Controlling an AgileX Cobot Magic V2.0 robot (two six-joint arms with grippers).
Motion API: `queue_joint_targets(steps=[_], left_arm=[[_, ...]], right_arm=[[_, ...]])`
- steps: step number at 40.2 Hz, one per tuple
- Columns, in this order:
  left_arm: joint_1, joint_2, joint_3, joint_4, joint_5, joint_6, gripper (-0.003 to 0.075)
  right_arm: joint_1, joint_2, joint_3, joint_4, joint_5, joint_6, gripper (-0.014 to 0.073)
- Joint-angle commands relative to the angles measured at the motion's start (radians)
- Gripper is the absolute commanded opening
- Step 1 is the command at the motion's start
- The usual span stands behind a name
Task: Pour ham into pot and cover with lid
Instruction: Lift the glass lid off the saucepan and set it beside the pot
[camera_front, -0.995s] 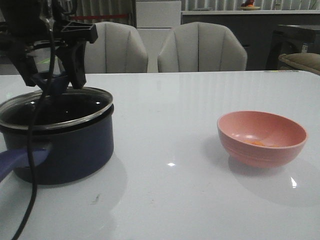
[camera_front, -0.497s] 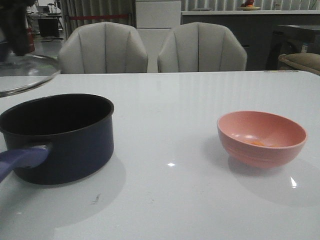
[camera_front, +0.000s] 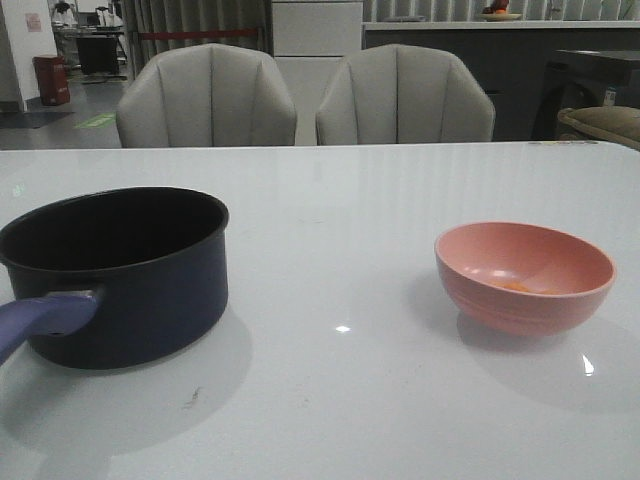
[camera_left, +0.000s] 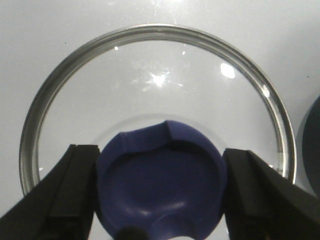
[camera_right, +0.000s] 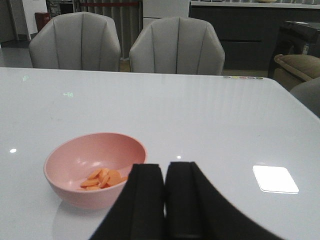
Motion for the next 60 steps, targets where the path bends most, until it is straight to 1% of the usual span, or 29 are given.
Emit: queue_joint_targets(steps=[1, 8, 11, 13, 17, 23, 27, 33, 42, 50, 60], left_arm=[[0.001, 0.019, -0.024, -0.017, -0.082, 0.006, 0.0188], [0.001, 0.110, -0.024, -0.017, -0.105, 0.006, 0.0194], [0.001, 0.139, -0.024, -0.017, -0.120, 0.006, 0.0212], [0.001, 0.157, -0.024, -0.017, -0.126, 0.006, 0.0239], [0.001, 0.185, -0.024, -0.017, -0.133, 0.006, 0.0326], [0.001, 0.194, -0.024, -0.015, -0.138, 0.006, 0.0490], [0.001, 0.194, -0.024, -0.013, -0.131, 0.006, 0.0547], [-0.001, 0.174, -0.033, -0.013, -0.094, 0.006, 0.0540], [-0.018, 0.020, -0.026, -0.013, -0.087, 0.006, 0.0509], [-0.057, -0.165, 0.068, -0.011, -0.191, 0.006, 0.0509], [-0.139, -0.422, 0.224, -0.011, -0.338, 0.006, 0.0509]], right_arm=[[-0.006, -0.020, -0.006, -0.012, -0.081, 0.000, 0.0162], [-0.006, -0.020, -0.006, -0.012, -0.081, 0.000, 0.0162], [-0.006, -0.020, -0.006, -0.012, -0.081, 0.000, 0.0162], [-0.006, -0.020, -0.006, -0.012, -0.081, 0.000, 0.0162], [-0.006, -0.020, -0.006, -0.012, -0.081, 0.000, 0.0162], [-0.006, -0.020, -0.006, -0.012, -0.081, 0.000, 0.0162], [-0.006, -0.020, -0.006, -0.012, -0.081, 0.000, 0.0162], [-0.006, -0.020, -0.006, -0.012, -0.081, 0.000, 0.0162], [-0.006, -0.020, -0.006, -0.012, -0.081, 0.000, 0.0162], [-0.006, -0.020, -0.006, -0.012, -0.081, 0.000, 0.0162], [-0.006, -0.020, -0.006, -0.012, -0.081, 0.000, 0.0162]])
